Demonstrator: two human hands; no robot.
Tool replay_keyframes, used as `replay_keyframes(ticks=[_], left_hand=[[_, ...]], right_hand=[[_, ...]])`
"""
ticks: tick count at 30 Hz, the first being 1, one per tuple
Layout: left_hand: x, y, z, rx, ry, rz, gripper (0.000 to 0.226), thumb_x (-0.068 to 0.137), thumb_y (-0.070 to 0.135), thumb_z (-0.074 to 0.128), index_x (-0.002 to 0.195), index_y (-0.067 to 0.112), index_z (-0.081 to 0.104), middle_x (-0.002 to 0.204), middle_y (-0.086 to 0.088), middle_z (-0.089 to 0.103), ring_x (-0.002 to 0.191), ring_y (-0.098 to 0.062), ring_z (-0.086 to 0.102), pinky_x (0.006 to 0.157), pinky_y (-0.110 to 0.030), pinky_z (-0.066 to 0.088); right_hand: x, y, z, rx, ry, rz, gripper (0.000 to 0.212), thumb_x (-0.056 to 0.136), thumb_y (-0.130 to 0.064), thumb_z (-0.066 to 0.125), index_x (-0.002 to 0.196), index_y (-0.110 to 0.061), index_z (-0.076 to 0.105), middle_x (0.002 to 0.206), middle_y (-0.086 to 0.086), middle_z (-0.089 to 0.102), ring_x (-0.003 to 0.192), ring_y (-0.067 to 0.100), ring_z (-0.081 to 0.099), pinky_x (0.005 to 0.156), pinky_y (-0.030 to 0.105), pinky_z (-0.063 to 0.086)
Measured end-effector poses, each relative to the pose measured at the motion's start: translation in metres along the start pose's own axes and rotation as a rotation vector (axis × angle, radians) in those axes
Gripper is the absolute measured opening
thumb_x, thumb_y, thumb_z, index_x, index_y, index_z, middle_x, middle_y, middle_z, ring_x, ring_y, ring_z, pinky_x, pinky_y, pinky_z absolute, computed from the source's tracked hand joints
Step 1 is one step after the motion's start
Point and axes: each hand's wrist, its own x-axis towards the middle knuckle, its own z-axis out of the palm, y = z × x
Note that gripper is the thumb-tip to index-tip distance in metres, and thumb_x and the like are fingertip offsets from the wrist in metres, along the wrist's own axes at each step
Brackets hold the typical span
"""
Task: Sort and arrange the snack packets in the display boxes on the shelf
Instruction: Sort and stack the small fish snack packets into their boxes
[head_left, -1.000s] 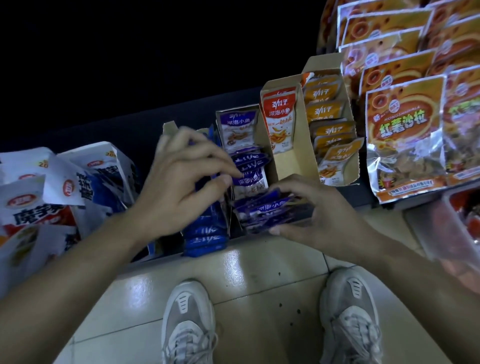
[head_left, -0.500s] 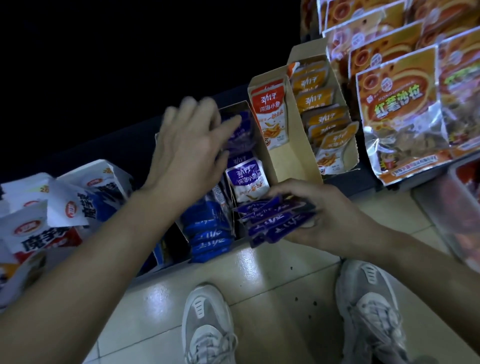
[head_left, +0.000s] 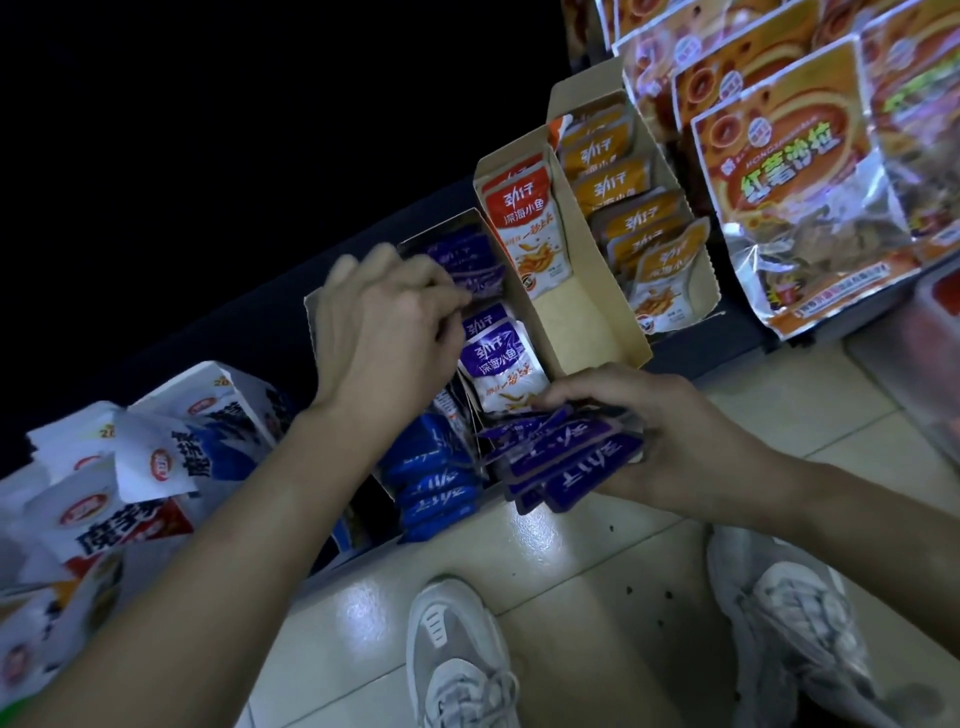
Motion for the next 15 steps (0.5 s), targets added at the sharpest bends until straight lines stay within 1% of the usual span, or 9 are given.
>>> replay_keyframes(ticks=[2,4,7,9,10,11,12,13,15], left_hand=[[-0.003,0.004,-0.001,0.023,-0.015,-0.028,0.02,0.09,0.024,0.066,0.104,0.016,0.078,0.092,0.001,0.076,0.082,-0.027,0.056,0.075,-0.039,0.037],[-0.005,0.006,-0.005,0.034,-0.021,0.002,0.026,0.089,0.025,0.067,0.111,0.013,0.075,0.095,-0.001,0.077,0.083,-0.027,0.053,0.076,-0.038,0.036],[0.0,0.004,-0.008,-0.119,-0.078,0.197,0.035,0.088,0.032,0.07,0.12,0.017,0.074,0.116,0.005,0.074,0.1,-0.021,0.055,0.088,-0.031,0.029],[0.007,-0.001,-0.01,-0.21,-0.178,0.247,0.039,0.086,0.035,0.072,0.122,0.019,0.073,0.118,0.007,0.073,0.109,-0.018,0.058,0.096,-0.033,0.032],[0.011,-0.003,-0.012,-0.19,-0.218,0.257,0.041,0.086,0.037,0.071,0.124,0.02,0.072,0.12,0.007,0.072,0.112,-0.017,0.058,0.098,-0.036,0.034],[0.015,-0.006,-0.014,-0.12,-0.242,0.267,0.043,0.087,0.04,0.07,0.126,0.021,0.071,0.125,0.007,0.071,0.115,-0.019,0.057,0.098,-0.039,0.033],[0.019,-0.008,-0.017,-0.034,-0.253,0.274,0.045,0.088,0.043,0.07,0.128,0.023,0.07,0.129,0.007,0.068,0.116,-0.021,0.054,0.096,-0.04,0.03],[0.022,-0.009,-0.02,0.035,-0.257,0.276,0.047,0.087,0.044,0.07,0.129,0.023,0.069,0.131,0.006,0.068,0.112,-0.023,0.051,0.092,-0.04,0.029],[0.025,-0.01,-0.024,0.076,-0.266,0.268,0.045,0.085,0.038,0.075,0.125,0.019,0.07,0.123,0.003,0.071,0.096,-0.025,0.049,0.081,-0.039,0.034]], right_hand=[[-0.001,0.0,0.001,0.013,0.003,0.006,0.058,0.073,-0.013,0.088,0.124,-0.026,0.063,0.115,-0.004,0.065,0.107,0.016,0.066,0.087,0.039,0.057],[-0.001,0.0,0.001,0.007,0.006,0.001,0.056,0.074,-0.014,0.087,0.123,-0.028,0.063,0.114,-0.005,0.065,0.106,0.016,0.066,0.086,0.04,0.057],[-0.001,-0.002,0.001,-0.017,0.006,-0.01,0.054,0.074,-0.018,0.087,0.12,-0.033,0.062,0.111,-0.005,0.066,0.103,0.015,0.066,0.082,0.04,0.057],[-0.001,-0.003,0.002,-0.024,0.016,-0.028,0.052,0.074,-0.024,0.085,0.119,-0.035,0.061,0.11,-0.005,0.066,0.102,0.015,0.066,0.081,0.041,0.057],[-0.001,-0.003,0.002,-0.027,0.024,-0.035,0.051,0.074,-0.027,0.083,0.119,-0.035,0.061,0.11,-0.006,0.066,0.102,0.015,0.066,0.081,0.041,0.057],[-0.001,-0.003,0.003,-0.031,0.028,-0.04,0.051,0.074,-0.031,0.082,0.119,-0.035,0.06,0.109,-0.006,0.066,0.102,0.015,0.065,0.081,0.04,0.057],[-0.002,-0.003,0.003,-0.042,0.028,-0.046,0.05,0.074,-0.035,0.081,0.119,-0.035,0.06,0.109,-0.007,0.066,0.102,0.014,0.065,0.08,0.039,0.057],[-0.002,-0.003,0.003,-0.055,0.023,-0.053,0.05,0.074,-0.038,0.08,0.119,-0.035,0.059,0.11,-0.008,0.066,0.102,0.013,0.064,0.08,0.037,0.056],[-0.003,-0.003,0.003,-0.068,0.02,-0.064,0.05,0.074,-0.037,0.081,0.119,-0.035,0.059,0.11,-0.01,0.065,0.103,0.011,0.064,0.08,0.034,0.055]])
